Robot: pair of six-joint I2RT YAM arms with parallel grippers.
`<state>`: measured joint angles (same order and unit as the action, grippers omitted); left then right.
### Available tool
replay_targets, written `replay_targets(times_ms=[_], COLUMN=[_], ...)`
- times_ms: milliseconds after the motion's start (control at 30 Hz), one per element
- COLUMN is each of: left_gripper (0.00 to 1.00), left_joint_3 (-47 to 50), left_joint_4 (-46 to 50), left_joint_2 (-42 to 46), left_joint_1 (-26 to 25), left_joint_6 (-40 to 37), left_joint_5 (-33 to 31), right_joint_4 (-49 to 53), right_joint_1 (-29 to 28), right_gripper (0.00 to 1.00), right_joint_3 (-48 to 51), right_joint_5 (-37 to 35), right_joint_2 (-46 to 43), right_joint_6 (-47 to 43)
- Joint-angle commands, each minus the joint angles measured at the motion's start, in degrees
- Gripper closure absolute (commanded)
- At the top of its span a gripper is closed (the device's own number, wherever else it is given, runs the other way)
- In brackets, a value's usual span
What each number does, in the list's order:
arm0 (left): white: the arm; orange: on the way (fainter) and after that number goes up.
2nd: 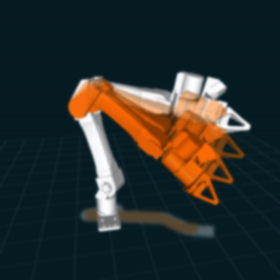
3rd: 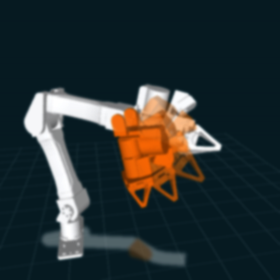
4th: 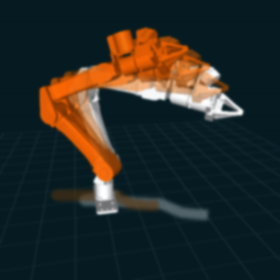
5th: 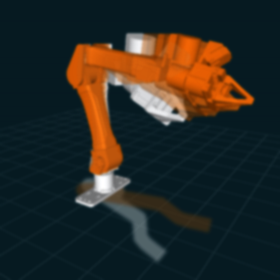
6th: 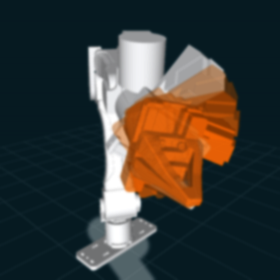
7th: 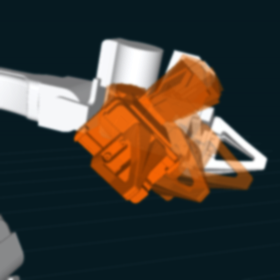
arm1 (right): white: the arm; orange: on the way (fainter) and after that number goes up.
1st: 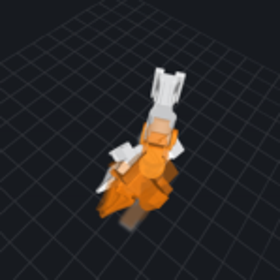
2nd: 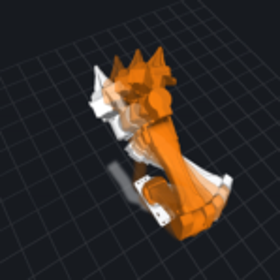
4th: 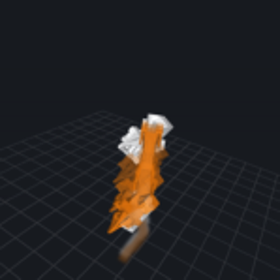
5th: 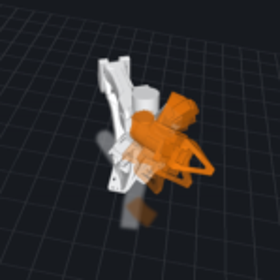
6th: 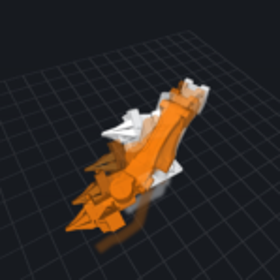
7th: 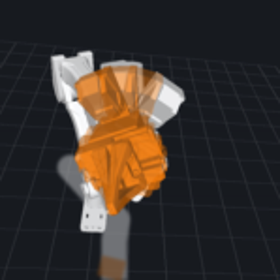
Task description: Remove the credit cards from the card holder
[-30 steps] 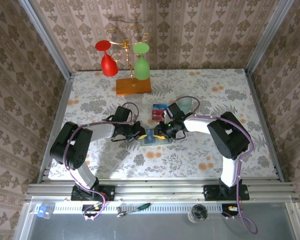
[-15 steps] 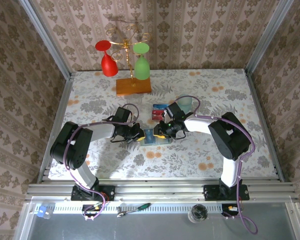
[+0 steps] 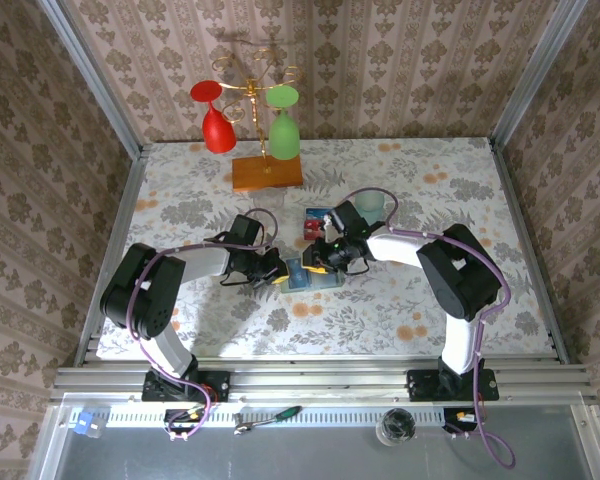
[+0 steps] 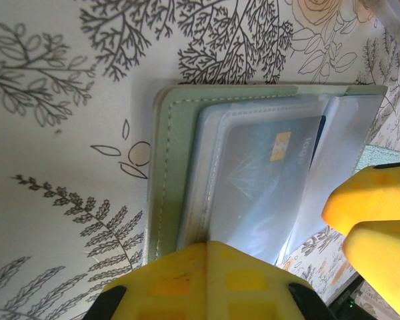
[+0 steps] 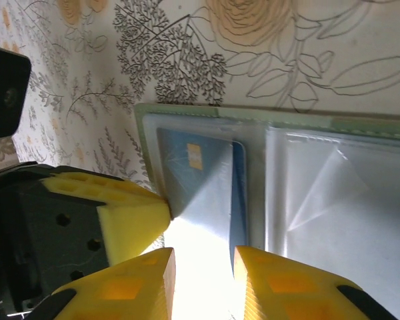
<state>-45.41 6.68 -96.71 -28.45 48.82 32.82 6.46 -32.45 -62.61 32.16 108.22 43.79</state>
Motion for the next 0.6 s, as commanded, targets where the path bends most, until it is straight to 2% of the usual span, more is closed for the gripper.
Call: replay_targets(times_ms=[0, 400, 567], left_gripper=[1.00, 1.00, 1.00], left_joint_3=[-0.06, 0.32, 0.40], left_joint_4=[2.91, 2.73, 2.64], left_joint_2=[-0.95, -0.99, -0.99], left_joint_1=[0.23, 0.31, 0.41], left_joint_6=[-1.27, -1.29, -1.30], left_joint_5=[-1.20, -1.10, -1.14], right_joint_4=[0.67, 1.14, 0.53], right_joint_1=[-0.60, -1.03, -1.47], right_gripper=[0.70, 0.71, 0.78], right_joint_3=[-1.93, -3.03, -3.35], right_joint_5=[1.81, 2.29, 3.42], right_joint_2=[2.03, 4.27, 4.69], right_joint_6=[0.33, -0.11, -0.02])
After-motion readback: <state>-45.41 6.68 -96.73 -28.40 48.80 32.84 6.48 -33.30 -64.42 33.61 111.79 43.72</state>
